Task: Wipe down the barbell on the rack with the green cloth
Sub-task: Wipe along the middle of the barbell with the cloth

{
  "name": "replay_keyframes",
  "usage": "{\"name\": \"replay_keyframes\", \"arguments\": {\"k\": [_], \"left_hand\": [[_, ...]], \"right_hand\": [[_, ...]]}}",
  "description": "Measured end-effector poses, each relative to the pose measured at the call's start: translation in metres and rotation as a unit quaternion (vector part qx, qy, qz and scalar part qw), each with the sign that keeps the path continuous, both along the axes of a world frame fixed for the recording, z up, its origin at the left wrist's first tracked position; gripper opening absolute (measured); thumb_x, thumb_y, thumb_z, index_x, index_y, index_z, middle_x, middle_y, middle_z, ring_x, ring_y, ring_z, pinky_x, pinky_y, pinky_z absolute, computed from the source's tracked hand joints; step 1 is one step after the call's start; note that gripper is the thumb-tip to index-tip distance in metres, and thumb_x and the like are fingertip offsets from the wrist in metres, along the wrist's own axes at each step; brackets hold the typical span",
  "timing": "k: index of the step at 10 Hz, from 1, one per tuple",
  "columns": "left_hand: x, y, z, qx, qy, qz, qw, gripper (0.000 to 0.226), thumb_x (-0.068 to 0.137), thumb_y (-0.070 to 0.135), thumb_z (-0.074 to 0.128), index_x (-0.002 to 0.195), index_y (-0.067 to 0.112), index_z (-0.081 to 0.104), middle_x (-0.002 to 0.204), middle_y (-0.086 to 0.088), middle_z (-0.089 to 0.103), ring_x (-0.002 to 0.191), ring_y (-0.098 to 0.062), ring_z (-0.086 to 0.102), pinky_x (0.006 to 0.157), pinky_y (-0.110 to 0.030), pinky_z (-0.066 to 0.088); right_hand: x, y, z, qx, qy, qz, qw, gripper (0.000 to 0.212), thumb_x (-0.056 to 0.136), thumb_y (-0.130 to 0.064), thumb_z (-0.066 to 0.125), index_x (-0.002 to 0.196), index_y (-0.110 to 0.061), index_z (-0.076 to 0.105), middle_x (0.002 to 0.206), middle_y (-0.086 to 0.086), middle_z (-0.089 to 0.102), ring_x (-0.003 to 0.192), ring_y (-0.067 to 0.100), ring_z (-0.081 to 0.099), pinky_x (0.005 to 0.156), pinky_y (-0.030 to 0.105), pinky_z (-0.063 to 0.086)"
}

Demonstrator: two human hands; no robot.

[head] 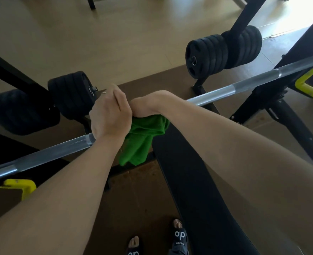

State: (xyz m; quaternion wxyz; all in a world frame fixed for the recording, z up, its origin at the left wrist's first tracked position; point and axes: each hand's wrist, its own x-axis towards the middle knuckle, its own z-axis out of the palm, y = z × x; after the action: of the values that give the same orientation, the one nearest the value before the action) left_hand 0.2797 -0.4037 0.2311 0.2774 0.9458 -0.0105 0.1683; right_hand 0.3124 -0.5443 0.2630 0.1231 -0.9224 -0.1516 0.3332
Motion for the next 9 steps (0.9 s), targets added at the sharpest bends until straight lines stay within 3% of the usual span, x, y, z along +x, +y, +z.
{"name": "replay_keyframes", "arguments": {"k": [1, 2, 3, 4, 5, 6, 7, 8, 9], "left_hand": [[0.002, 0.001, -0.004, 0.019, -0.003, -0.001, 1.0, 0.032, 0.104, 0.02, 0.024, 0.084, 0.012, 0.047, 0.072, -0.006, 0.052, 0.063, -0.026, 0.049, 0.058, -0.036, 0.039], [0.002, 0.002, -0.005, 0.028, 0.001, -0.025, 0.999, 0.037, 0.106, 0.022, 0.024, 0.077, 0.013, 0.047, 0.059, 0.001, 0.043, 0.049, -0.018, 0.042, 0.048, -0.03, 0.034], [0.001, -0.002, -0.006, 0.047, -0.006, -0.05, 0.998, 0.04, 0.105, 0.021, 0.024, 0.07, 0.017, 0.044, 0.053, 0.005, 0.037, 0.043, -0.012, 0.036, 0.043, -0.025, 0.026], [0.001, -0.006, -0.004, 0.086, -0.005, -0.06, 0.995, 0.042, 0.103, 0.026, 0.02, 0.069, 0.019, 0.044, 0.052, 0.006, 0.036, 0.041, -0.01, 0.036, 0.043, -0.024, 0.027], [0.001, -0.005, -0.005, 0.104, -0.001, -0.066, 0.992, 0.04, 0.103, 0.026, 0.021, 0.066, 0.024, 0.037, 0.052, 0.006, 0.036, 0.041, -0.011, 0.035, 0.046, -0.024, 0.027], [-0.001, -0.008, -0.005, 0.122, 0.001, -0.068, 0.99, 0.039, 0.102, 0.027, 0.022, 0.069, 0.021, 0.042, 0.053, 0.001, 0.042, 0.042, -0.018, 0.039, 0.047, -0.027, 0.031], [-0.001, -0.013, -0.005, 0.14, 0.0, -0.079, 0.987, 0.044, 0.102, 0.03, 0.02, 0.07, 0.017, 0.046, 0.053, -0.003, 0.046, 0.04, -0.021, 0.043, 0.042, -0.027, 0.036], [0.0, -0.013, -0.004, 0.14, 0.0, -0.082, 0.987, 0.043, 0.103, 0.029, 0.022, 0.068, 0.016, 0.045, 0.052, -0.001, 0.043, 0.039, -0.021, 0.042, 0.043, -0.027, 0.036], [0.001, -0.011, -0.006, 0.137, 0.01, -0.074, 0.988, 0.044, 0.103, 0.029, 0.024, 0.069, 0.014, 0.047, 0.054, -0.004, 0.046, 0.042, -0.028, 0.048, 0.043, -0.036, 0.046]], "right_hand": [[-0.017, 0.022, 0.0, -0.006, -0.057, 0.023, 0.998, 0.032, 0.109, -0.032, 0.028, 0.095, -0.019, 0.054, 0.092, -0.004, 0.059, 0.088, 0.021, 0.056, 0.081, 0.04, 0.042], [-0.04, 0.004, -0.003, -0.047, -0.243, 0.032, 0.968, 0.041, 0.109, -0.032, 0.026, 0.071, -0.022, 0.035, 0.068, -0.003, 0.053, 0.063, 0.022, 0.057, 0.067, 0.04, 0.046], [-0.045, -0.071, -0.014, -0.151, -0.337, 0.04, 0.928, 0.025, 0.101, -0.024, 0.034, 0.077, -0.018, 0.033, 0.055, 0.0, 0.045, 0.046, 0.021, 0.049, 0.054, 0.037, 0.05], [-0.038, -0.152, -0.02, -0.165, -0.391, -0.072, 0.903, 0.044, 0.1, -0.032, 0.02, 0.07, -0.014, 0.046, 0.051, 0.002, 0.045, 0.046, 0.025, 0.048, 0.054, 0.036, 0.046], [-0.032, -0.172, -0.034, -0.135, -0.445, -0.129, 0.876, 0.051, 0.102, -0.034, 0.018, 0.062, -0.017, 0.043, 0.051, 0.004, 0.048, 0.047, 0.026, 0.046, 0.058, 0.04, 0.047], [-0.036, -0.16, -0.042, -0.116, -0.472, -0.199, 0.851, 0.051, 0.105, -0.027, 0.033, 0.056, -0.017, 0.045, 0.047, 0.006, 0.052, 0.042, 0.024, 0.043, 0.057, 0.035, 0.038], [-0.041, -0.128, -0.035, -0.141, -0.44, -0.157, 0.873, 0.053, 0.106, -0.032, 0.032, 0.061, -0.012, 0.051, 0.047, -0.003, 0.049, 0.04, 0.017, 0.043, 0.057, 0.03, 0.032], [-0.051, -0.053, -0.028, -0.136, -0.376, -0.046, 0.916, 0.042, 0.103, -0.043, 0.039, 0.07, -0.017, 0.044, 0.054, -0.005, 0.048, 0.043, 0.013, 0.044, 0.051, 0.029, 0.032], [-0.05, -0.022, -0.028, -0.105, -0.4, 0.002, 0.91, 0.037, 0.107, -0.035, 0.036, 0.082, -0.018, 0.057, 0.054, -0.009, 0.043, 0.041, 0.015, 0.044, 0.049, 0.03, 0.038]]}}
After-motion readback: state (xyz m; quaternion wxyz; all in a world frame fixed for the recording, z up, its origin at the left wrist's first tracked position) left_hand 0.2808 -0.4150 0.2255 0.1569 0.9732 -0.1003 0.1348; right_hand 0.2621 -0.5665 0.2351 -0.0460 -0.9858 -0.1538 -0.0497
